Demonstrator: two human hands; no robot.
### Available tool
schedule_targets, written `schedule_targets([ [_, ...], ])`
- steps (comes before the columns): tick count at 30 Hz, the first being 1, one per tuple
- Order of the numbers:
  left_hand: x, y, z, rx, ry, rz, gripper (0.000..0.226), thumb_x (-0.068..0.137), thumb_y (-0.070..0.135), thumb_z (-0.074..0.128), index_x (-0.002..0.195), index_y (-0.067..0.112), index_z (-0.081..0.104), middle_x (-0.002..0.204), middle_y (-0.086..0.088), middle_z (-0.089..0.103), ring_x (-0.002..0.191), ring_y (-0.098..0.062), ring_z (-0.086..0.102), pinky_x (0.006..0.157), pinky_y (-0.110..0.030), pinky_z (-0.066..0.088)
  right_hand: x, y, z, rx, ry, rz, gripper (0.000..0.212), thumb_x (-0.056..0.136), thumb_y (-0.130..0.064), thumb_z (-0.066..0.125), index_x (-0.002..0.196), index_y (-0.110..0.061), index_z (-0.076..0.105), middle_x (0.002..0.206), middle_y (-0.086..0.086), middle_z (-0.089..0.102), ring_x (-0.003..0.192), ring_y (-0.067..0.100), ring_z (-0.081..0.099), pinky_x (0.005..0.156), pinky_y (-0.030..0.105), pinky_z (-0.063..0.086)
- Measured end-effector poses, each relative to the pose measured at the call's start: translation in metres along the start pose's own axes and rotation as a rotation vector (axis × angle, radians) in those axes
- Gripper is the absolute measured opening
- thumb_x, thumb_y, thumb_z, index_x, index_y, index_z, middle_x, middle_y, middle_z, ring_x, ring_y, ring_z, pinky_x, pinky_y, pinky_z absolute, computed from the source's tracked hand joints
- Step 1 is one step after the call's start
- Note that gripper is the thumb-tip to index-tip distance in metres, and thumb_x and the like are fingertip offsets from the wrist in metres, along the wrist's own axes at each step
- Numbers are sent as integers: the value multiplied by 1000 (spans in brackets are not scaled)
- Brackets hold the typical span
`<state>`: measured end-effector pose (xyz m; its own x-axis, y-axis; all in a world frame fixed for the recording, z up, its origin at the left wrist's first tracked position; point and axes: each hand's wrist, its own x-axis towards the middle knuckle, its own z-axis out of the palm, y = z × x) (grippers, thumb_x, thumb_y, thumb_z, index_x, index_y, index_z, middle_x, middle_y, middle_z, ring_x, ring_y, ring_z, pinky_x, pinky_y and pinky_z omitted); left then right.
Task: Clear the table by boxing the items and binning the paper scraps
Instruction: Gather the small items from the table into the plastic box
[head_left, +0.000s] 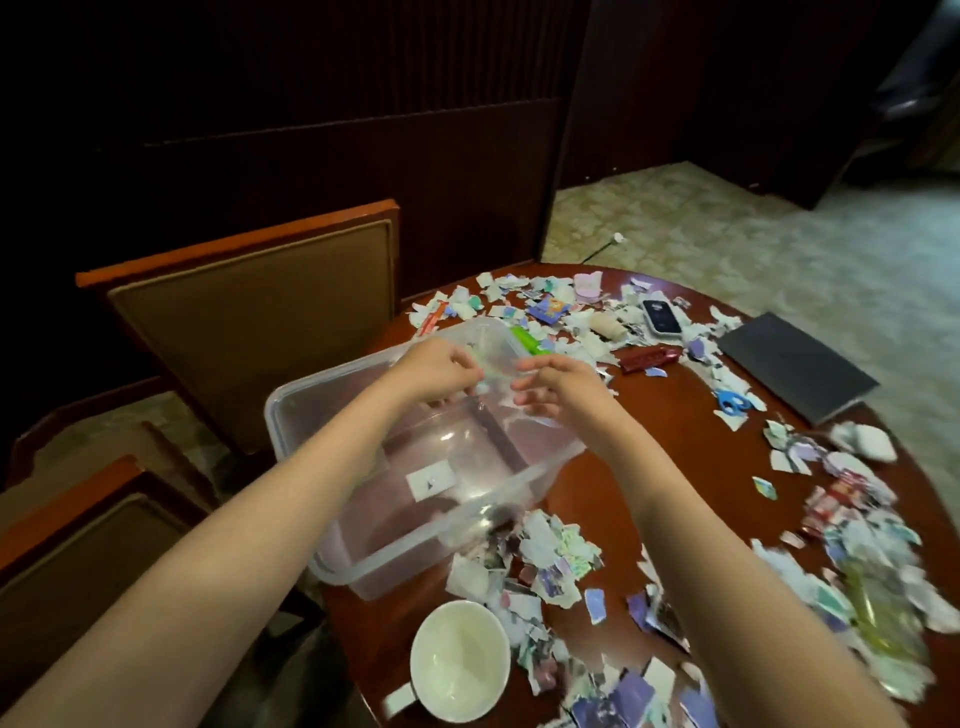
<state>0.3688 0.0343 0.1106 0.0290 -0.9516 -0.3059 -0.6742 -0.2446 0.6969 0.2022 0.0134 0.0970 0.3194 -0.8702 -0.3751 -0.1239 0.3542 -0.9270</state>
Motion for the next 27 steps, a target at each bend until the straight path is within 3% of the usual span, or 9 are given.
schedule_targets([
  [8,-13,65,76,64,-265,205,22,91,2,48,102,6,66,71,0,59,55,-10,53,45,-14,47,-58,31,-65,120,317,38,21,93,5,39,90,-5,57,76,11,58,63,16,55,54,18,50],
  [15,-15,89,148,225,-500,237,19,90,5,51,100,11,66,69,3,60,55,-9,56,59,-20,52,-94,75,-112,114,491,266,25,96,4,39,78,-7,52,70,11,54,57,15,50,44,16,45],
  [18,-17,91,178,275,-575,216,19,91,6,53,103,9,66,78,-1,62,58,-9,56,64,-23,53,-108,97,-127,121,518,319,22,96,4,39,81,-5,53,68,11,54,56,16,50,45,18,45],
  [22,-21,91,214,431,-662,270,22,89,12,58,111,12,65,103,-6,62,79,-14,60,66,-24,47,-126,119,-148,34,530,359,24,95,5,38,79,-7,53,70,10,55,56,16,51,51,21,43],
  [25,-23,90,238,528,-657,321,31,88,16,61,119,15,60,120,-5,58,107,-20,56,79,-26,43,-140,135,-163,-74,543,392,26,90,8,41,76,-11,53,70,7,56,55,15,51,49,21,42],
  [27,-22,87,251,574,-651,334,37,87,16,62,123,16,56,126,-6,54,112,-22,54,86,-30,45,-149,143,-171,-164,538,412,26,87,8,45,74,-13,54,69,5,57,55,13,51,47,19,40],
])
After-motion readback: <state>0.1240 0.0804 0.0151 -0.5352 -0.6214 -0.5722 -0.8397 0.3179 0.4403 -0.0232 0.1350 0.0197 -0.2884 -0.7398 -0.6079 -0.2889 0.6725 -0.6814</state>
